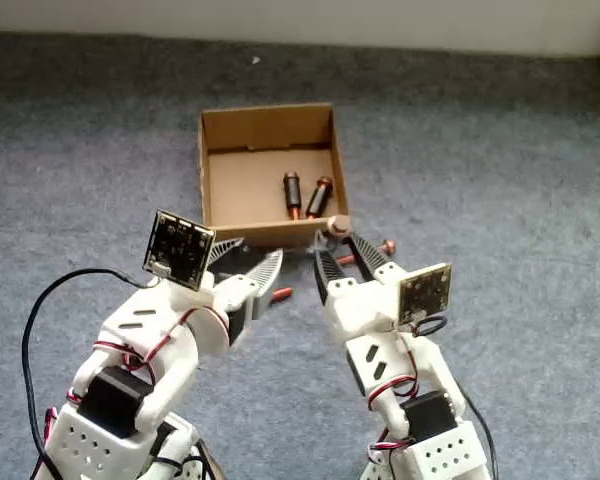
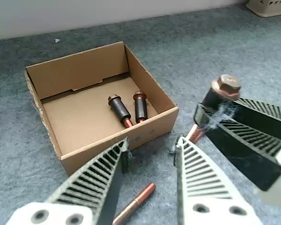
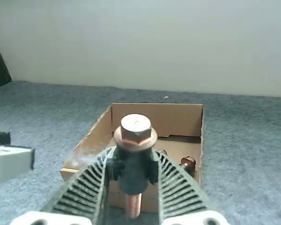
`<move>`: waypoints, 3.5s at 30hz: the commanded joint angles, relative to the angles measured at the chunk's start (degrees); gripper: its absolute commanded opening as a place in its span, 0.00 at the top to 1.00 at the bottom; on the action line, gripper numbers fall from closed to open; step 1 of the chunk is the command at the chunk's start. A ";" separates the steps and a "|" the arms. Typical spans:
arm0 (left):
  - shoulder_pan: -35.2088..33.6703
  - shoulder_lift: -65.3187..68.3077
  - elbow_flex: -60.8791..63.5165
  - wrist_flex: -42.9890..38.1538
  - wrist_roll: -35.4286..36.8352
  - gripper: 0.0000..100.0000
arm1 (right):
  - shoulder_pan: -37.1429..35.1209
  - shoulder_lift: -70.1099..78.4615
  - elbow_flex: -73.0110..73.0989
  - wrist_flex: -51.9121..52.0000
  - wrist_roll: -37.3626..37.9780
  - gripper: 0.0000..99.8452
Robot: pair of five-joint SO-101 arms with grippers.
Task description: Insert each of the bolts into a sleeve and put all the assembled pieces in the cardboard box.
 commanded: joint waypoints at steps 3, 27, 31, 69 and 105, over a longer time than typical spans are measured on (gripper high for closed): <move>-8.31 -0.40 6.29 -11.43 -4.75 0.94 | 1.71 -0.48 6.64 -0.04 -0.62 0.99; -33.36 -0.48 28.79 -17.67 -12.22 0.99 | 1.45 -0.22 -15.43 17.27 -0.09 0.99; -30.11 -0.48 32.84 -23.21 -22.07 0.99 | 1.36 5.76 -19.74 17.19 -0.09 0.99; -29.58 -0.48 32.92 -22.86 -25.23 0.99 | 2.68 102.29 -58.86 -20.18 10.99 0.87; -38.46 -0.48 30.02 -23.03 -24.88 0.99 | -24.04 98.59 -69.32 24.92 22.07 0.86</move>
